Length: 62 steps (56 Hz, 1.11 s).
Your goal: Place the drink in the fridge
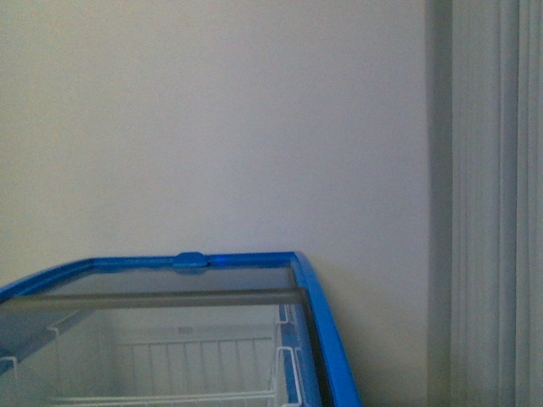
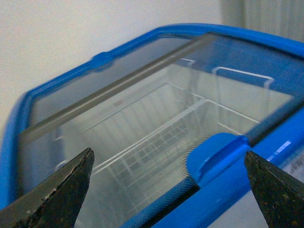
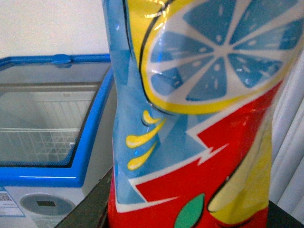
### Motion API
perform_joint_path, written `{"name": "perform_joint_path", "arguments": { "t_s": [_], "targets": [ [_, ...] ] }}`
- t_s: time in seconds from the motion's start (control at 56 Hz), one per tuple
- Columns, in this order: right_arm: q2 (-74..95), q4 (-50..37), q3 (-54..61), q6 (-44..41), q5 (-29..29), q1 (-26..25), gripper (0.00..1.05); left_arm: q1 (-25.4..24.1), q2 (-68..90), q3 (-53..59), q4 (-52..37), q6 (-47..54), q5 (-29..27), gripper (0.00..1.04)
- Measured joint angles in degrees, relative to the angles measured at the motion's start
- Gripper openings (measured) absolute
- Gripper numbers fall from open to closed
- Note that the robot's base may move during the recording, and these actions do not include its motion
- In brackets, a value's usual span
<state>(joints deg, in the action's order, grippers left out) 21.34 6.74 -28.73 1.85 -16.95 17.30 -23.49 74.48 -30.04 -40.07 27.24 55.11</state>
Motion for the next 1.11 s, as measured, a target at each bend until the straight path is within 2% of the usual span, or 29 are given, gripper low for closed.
{"name": "perform_joint_path", "arguments": {
  "t_s": [0.054,0.125,0.232,0.446,0.589,1.107],
  "targets": [
    [0.00,0.00,0.00,0.00,0.00,0.00,0.44,0.94,1.84,-3.48,7.52,7.63,6.49,0.97],
    [0.00,0.00,0.00,-0.02,0.07,0.02,0.44,2.78,3.72,-10.10,23.50,19.89,12.02,0.97],
    [0.00,0.00,0.00,0.00,0.02,0.00,0.44,4.52,6.93,-16.92,38.56,33.09,12.37,0.97],
    [0.00,0.00,0.00,0.00,0.02,0.00,0.44,6.34,13.44,-24.94,54.95,50.56,10.60,0.97],
    [0.00,0.00,0.00,0.00,0.00,0.00,0.44,6.78,17.44,-26.29,52.04,55.21,8.85,0.97],
    [0.00,0.00,0.00,0.00,0.02,0.00,0.44,10.91,25.20,-34.47,46.90,55.65,2.99,0.97]
  ]
}}
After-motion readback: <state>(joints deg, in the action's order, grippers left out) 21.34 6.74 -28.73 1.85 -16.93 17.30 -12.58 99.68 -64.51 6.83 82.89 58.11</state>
